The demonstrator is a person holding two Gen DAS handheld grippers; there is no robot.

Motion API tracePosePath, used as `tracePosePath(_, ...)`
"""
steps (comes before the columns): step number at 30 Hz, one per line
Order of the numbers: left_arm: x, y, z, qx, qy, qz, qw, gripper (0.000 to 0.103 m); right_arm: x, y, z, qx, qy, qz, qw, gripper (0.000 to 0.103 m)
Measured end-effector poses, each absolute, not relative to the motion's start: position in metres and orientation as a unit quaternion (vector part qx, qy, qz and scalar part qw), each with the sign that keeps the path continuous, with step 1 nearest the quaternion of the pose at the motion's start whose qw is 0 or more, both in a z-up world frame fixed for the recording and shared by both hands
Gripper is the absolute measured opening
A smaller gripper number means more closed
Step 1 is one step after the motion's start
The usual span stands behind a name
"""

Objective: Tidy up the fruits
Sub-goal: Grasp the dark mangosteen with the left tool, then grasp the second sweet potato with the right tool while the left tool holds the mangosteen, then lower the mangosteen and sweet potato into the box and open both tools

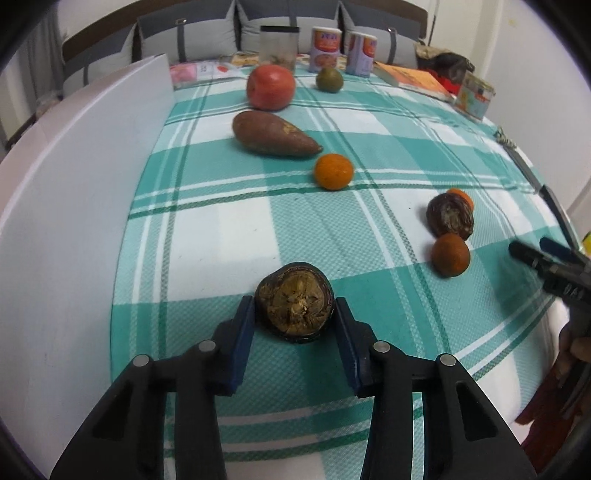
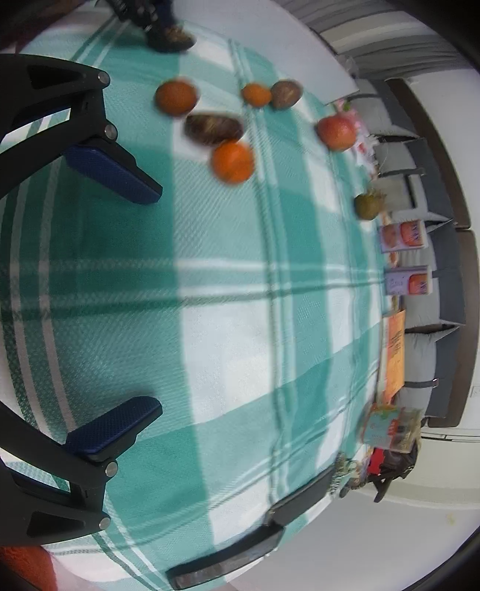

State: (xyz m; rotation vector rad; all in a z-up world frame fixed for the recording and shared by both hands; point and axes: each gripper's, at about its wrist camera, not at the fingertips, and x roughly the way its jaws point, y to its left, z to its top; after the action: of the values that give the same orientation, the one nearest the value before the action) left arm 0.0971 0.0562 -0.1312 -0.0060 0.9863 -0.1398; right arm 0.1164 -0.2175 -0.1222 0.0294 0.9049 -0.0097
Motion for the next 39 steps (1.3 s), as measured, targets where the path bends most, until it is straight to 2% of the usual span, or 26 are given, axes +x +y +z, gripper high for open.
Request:
tracePosePath(4,0.096,0.065,-0.130,-0.032,0.472,-0.063,0.879,0.043,0.149,-0.169,-0.085,-0.007,0.416,0.102,0.904,0.103)
tracePosePath(9,0.096,0.072,-0.128,-0.052,0.471,-0.065,0.878,0.043,0.238,-0.058,-0.079,-0.051,0.482,0.254,0.837,0.099)
tracePosePath(11,0.096,0.074,-0.126,-0.056,0.471,-0.067,0.878,0.043,0.275,-0.013,-0.093,-0.091,0.513,0.259,0.813,0.080)
tracePosePath(13,0.094,0.075,-0.125,-0.058,0.471,-0.070,0.878,0.043,0.298,0.014,-0.107,-0.115,0.535,0.253,0.797,0.078)
tracePosePath(15,0.095,0.075,-0.124,-0.061,0.470,-0.073,0.878,0.043,0.315,0.034,-0.123,-0.139,0.558,0.250,0.779,0.069)
tracePosePath(16,0.096,0.076,-0.124,-0.064,0.469,-0.074,0.878,0.043,0.318,0.039,-0.130,-0.151,0.566,0.250,0.771,0.046)
tracePosePath(17,0.097,0.077,-0.123,-0.067,0.469,-0.074,0.878,0.043,0.321,0.046,-0.131,-0.173,0.564,0.242,0.770,0.042)
tracePosePath(24,0.096,0.081,-0.105,-0.103,0.459,-0.075,0.880,0.043,0.314,0.011,-0.098,-0.102,0.562,0.243,0.784,0.040)
tracePosePath(31,0.083,0.098,-0.041,-0.151,0.411,-0.091,0.894,0.043,0.280,-0.013,-0.023,-0.020,0.526,0.286,0.801,0.040)
tracePosePath(36,0.062,0.153,0.005,-0.178,0.385,-0.063,0.904,0.043,0.237,0.015,0.034,0.017,0.492,0.351,0.797,0.040)
tracePosePath(39,0.057,0.198,0.009,-0.193,0.383,-0.019,0.903,0.043,0.216,0.050,0.046,0.027,0.487,0.386,0.783,0.041)
